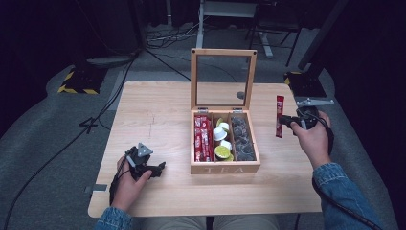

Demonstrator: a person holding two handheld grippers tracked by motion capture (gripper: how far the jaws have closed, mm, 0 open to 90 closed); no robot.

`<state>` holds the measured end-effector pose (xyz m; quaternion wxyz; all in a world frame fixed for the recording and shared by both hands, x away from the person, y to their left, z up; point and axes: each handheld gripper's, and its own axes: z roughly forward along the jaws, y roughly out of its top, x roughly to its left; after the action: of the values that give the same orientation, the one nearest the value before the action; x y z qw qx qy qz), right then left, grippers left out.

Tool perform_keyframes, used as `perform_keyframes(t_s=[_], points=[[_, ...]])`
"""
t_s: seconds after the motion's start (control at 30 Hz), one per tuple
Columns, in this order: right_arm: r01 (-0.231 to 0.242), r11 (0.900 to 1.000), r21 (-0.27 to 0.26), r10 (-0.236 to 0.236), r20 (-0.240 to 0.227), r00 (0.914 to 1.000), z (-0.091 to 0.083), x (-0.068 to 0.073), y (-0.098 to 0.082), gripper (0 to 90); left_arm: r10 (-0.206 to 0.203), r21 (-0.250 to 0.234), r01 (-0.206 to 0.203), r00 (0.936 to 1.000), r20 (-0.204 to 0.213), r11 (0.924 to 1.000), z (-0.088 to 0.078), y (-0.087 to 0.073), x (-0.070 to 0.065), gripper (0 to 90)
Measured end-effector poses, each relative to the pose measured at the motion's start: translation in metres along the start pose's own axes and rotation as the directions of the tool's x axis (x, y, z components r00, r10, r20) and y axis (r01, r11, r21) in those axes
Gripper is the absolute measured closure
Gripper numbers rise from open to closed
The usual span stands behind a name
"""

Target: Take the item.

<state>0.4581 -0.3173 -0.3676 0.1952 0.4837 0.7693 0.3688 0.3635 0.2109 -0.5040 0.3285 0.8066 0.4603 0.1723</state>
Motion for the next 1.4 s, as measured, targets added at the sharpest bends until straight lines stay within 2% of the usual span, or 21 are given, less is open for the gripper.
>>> perform_keyframes(t_s=[0.37, 0.43, 0.53, 0.8, 0.9, 1.17, 1.23, 1.4], points=[[-0.036, 0.996, 0.081, 0.034, 0.028, 0.9990, 0.014, -0.011, -0.020, 82.2, 0.000, 0.002, 0.000, 1.0000, 0.001, 1.0000, 0.000, 0.000, 0.000, 13.7], [-0.046, 0.994, 0.099, 0.044, 0.021, 0.9988, 0.016, -0.012, -0.022, 82.2, 0.001, 0.002, -0.001, 1.0000, 0.001, 1.0000, 0.000, 0.000, 0.000, 13.7], [-0.079, 0.985, 0.151, 0.079, 0.006, 0.9969, 0.020, -0.014, -0.027, 82.2, 0.000, 0.001, 0.000, 1.0000, 0.000, 1.0000, 0.000, 0.000, 0.000, 13.7], [-0.123, 0.971, 0.205, 0.126, 0.002, 0.9921, 0.027, -0.014, -0.035, 82.2, 0.001, -0.001, -0.001, 1.0000, -0.003, 1.0000, 0.000, 0.000, 0.000, 13.5], [-0.141, 0.962, 0.233, 0.144, 0.004, 0.9896, 0.030, -0.014, -0.039, 82.2, -0.001, -0.002, 0.001, 1.0000, -0.004, 1.0000, 0.002, 0.001, 0.000, 13.0], [-0.196, 0.943, 0.271, 0.197, 0.025, 0.9801, 0.039, -0.017, -0.049, 82.1, 0.000, 0.004, 0.000, 1.0000, -0.004, 1.0000, 0.004, 0.004, 0.000, 11.0], [-0.225, 0.934, 0.277, 0.226, 0.030, 0.9738, 0.041, -0.018, -0.052, 82.2, 0.000, 0.005, 0.000, 1.0000, -0.004, 1.0000, 0.004, 0.004, 0.000, 11.0], [-0.237, 0.927, 0.290, 0.237, 0.035, 0.9708, 0.045, -0.019, -0.056, 82.5, 0.001, 0.004, -0.001, 1.0000, -0.002, 1.0000, 0.004, 0.004, 0.000, 10.9]])
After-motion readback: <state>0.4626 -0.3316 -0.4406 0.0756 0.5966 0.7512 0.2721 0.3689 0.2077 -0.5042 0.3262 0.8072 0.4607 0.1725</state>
